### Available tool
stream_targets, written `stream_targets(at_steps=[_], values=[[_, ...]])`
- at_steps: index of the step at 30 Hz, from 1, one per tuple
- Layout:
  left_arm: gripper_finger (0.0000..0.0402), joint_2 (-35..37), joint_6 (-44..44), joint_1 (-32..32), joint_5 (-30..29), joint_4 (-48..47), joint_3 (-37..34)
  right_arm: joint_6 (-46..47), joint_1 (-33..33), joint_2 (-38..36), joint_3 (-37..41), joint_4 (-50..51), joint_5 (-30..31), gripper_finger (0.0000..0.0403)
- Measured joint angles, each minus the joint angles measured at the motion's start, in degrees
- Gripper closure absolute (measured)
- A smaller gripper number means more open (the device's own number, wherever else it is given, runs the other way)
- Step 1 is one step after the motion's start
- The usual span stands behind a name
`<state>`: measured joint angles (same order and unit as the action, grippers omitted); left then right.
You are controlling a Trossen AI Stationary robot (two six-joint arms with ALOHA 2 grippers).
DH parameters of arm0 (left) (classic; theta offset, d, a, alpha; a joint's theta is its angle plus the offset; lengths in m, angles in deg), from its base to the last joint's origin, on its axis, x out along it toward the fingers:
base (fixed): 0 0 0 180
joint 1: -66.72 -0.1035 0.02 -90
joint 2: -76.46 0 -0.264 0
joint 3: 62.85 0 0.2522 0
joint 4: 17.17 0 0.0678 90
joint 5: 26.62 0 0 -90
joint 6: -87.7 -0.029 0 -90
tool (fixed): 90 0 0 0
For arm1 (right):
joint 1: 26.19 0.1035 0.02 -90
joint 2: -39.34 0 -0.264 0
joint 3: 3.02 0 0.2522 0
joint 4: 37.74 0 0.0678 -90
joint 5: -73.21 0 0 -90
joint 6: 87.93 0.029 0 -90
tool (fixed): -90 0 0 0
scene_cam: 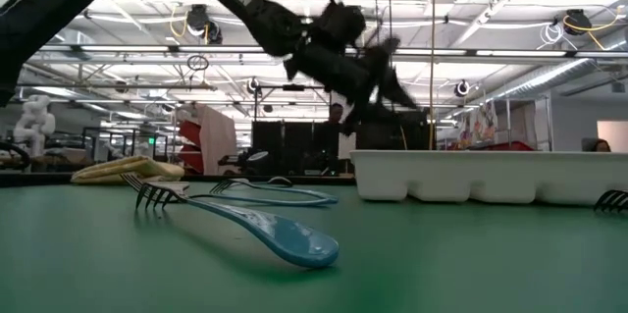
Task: Sort silverware
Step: Put the blue fork into the silverware tray
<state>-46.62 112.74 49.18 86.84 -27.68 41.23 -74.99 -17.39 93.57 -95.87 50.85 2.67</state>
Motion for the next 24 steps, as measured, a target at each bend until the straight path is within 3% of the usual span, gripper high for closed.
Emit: stream_targets(at_steps=[4, 8, 12, 18, 24], values=[[0.0258, 4.5, -0.79, 0.08, 2.31, 0.38, 3.52, -4.98, 3.25, 3.96, 3.62, 0.1, -3.45, 0.0243], [0.0258, 10.4, -1.89, 0.7, 3.01, 0.32, 5.26, -10.83, 6.92, 7.32, 13.09, -3.19, -4.09, 0.0243], [0.026, 18.9, -2.44, 1.08, 2.17, -1.36, 5.27, -14.69, 10.0, 8.06, 23.76, -12.75, -5.88, 0.0243], [0.026, 31.4, -9.34, 4.86, -7.49, -11.18, 5.32, -14.96, 15.26, 9.39, 34.97, -30.89, -5.85, 0.0243], [0.026, 39.85, -12.46, 9.08, -16.56, -22.69, 5.32, -14.12, 19.41, 15.01, 37.0, -38.26, -4.56, 0.0243]])
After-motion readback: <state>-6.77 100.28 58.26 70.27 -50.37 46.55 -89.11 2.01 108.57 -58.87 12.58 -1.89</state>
